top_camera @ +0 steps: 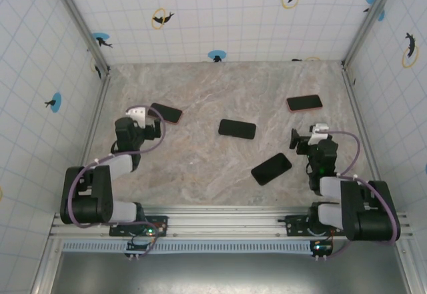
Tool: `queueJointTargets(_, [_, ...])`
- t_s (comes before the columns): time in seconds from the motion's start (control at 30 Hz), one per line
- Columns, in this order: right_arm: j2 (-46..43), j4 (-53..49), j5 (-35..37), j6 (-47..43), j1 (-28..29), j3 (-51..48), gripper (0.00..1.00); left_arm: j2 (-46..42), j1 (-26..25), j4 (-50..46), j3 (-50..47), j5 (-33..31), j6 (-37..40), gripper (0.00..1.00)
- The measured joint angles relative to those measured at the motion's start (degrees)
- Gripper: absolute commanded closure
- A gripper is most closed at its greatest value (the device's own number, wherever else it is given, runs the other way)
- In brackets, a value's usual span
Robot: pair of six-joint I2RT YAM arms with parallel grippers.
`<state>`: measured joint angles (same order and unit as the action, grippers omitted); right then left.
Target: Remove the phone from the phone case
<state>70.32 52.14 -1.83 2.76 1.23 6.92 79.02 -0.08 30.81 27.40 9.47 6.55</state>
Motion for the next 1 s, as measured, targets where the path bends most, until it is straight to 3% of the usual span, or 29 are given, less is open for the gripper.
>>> queueJointTargets(0.3, [-0.87, -13.16, -11.08, -3.89, 1.86, 11.65, 0.00, 5.38, 1.49, -27.50, 20.24, 6.51, 21.66, 0.02])
queueJointTargets(0.53, [1.09, -24.30, -16.68, -8.37, 4.92, 20.83, 0.01, 19.04, 2.51, -46.97, 35.28, 6.58, 37.51, 0.02])
queueJointTargets(0.8, [2.58, -32.52, -19.54, -11.41, 7.45, 25.05, 0.00, 23.61, 2.75, -53.77, 39.01, 2.71, 49.11, 0.02])
queueJointTargets(1.0, [3.10, -36.63, -20.37, -12.35, 8.57, 26.23, 0.00, 28.74, 2.75, -55.01, 45.62, 1.44, 53.40, 0.03])
